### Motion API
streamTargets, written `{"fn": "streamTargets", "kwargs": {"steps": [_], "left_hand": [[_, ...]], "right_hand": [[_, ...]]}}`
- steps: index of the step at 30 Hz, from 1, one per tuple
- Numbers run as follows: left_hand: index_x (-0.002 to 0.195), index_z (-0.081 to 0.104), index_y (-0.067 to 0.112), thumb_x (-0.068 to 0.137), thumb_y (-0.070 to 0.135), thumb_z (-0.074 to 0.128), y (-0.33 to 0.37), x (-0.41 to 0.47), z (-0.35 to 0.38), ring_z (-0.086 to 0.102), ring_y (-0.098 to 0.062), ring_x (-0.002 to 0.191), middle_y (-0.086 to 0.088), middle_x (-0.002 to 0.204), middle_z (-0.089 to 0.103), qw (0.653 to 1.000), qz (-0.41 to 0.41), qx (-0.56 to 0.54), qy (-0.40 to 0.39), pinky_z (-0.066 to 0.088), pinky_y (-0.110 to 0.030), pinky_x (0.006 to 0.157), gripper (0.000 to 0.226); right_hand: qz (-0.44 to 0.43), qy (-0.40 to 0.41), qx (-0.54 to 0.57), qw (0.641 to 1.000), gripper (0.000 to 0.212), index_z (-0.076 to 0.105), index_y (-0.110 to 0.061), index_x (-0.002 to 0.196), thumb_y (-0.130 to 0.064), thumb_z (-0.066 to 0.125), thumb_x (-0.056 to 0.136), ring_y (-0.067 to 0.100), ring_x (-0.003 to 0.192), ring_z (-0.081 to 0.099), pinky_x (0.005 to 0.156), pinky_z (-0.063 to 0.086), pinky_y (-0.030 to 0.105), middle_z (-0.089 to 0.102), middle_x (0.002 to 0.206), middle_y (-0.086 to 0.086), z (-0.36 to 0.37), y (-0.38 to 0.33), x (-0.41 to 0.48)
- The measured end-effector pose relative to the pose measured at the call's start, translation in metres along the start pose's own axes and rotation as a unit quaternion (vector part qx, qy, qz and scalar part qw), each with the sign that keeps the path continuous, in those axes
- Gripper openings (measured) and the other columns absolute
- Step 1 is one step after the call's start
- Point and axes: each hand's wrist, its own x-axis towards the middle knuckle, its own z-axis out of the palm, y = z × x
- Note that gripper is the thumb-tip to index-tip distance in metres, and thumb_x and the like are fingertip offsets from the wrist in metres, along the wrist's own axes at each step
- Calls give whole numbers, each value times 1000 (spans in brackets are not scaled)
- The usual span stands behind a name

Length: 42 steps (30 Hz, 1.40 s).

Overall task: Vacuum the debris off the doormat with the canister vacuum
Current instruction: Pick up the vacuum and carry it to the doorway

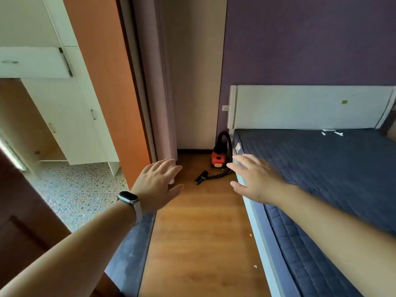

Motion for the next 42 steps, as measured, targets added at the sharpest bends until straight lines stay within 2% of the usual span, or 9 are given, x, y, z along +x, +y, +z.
{"fn": "streamTargets", "kwargs": {"steps": [5, 8, 12, 19, 21, 27, 33, 38, 42], "left_hand": [[149, 41, 30, 95, 64, 30, -76, 36, 18, 32, -22, 147, 1, 158, 38, 1000, 9, -6, 4, 29, -42, 117, 65], [149, 42, 30, 98, 59, 40, -118, 61, 30, 32, -23, 147, 0, 158, 38, 1000, 21, -12, 10, 30, -42, 116, 58], [145, 47, 30, 96, 61, 36, -143, 90, 44, 38, -23, 143, 1, 154, 44, 1000, 25, -16, -3, 35, -43, 113, 59], [145, 47, 30, 97, 59, 43, -167, 147, 70, 38, -22, 142, 3, 153, 44, 999, 15, -37, -31, 36, -43, 113, 56], [145, 47, 30, 97, 59, 43, -168, 168, 82, 37, -22, 143, 3, 154, 43, 998, 16, -41, -41, 35, -43, 113, 56], [143, 49, 33, 93, 66, 29, -172, 247, 116, 40, -20, 141, 5, 152, 45, 998, 2, -22, -59, 36, -42, 112, 62], [148, 41, 36, 97, 62, 39, -160, 362, 143, 33, -17, 145, 9, 156, 40, 995, -28, -35, -90, 30, -40, 116, 57], [150, 38, 37, 98, 60, 40, -141, 454, 152, 28, -15, 147, 10, 158, 36, 995, -34, -47, -80, 25, -39, 118, 57], [150, 37, 37, 98, 61, 38, -145, 501, 163, 28, -16, 147, 10, 158, 35, 994, -42, -53, -86, 25, -38, 118, 58]], "right_hand": [[4, -12, -2, 1000, 74, 33, -28, 153, -60, 18, 88, 20, 149, 18, 116, 24, 40, 26, 161, -2, 8, -27, 80], [9, 0, 6, 1000, 63, 32, -28, 154, -55, 32, 97, 19, 150, 16, 117, 23, 39, 23, 162, -2, 10, -41, 123], [19, 1, 10, 1000, 58, 37, -26, 151, -50, 40, 99, 20, 148, 20, 116, 24, 39, 28, 160, 0, 18, -43, 161], [37, -5, 22, 999, 70, 48, -22, 144, -56, 23, 88, 22, 139, 38, 109, 33, 41, 45, 149, 1, 34, -16, 212], [43, -6, 34, 998, 73, 49, -22, 144, -57, 21, 87, 21, 139, 37, 109, 33, 41, 45, 149, 0, 47, -1, 227], [54, -31, 49, 997, 55, 39, -26, 150, -48, 40, 99, 17, 145, 26, 115, 23, 37, 32, 158, -5, 96, 62, 286], [65, -37, 87, 993, 55, 38, -26, 150, -47, 41, 99, 17, 145, 27, 115, 25, 36, 33, 157, -6, 120, 153, 358], [67, -31, 79, 994, 53, 41, -24, 148, -46, 43, 99, 18, 141, 31, 108, 30, 36, 37, 152, -5, 123, 234, 415], [77, -29, 76, 994, 54, 46, -24, 144, -49, 39, 97, 18, 135, 39, 99, 40, 36, 44, 146, -6, 128, 270, 451]]}}
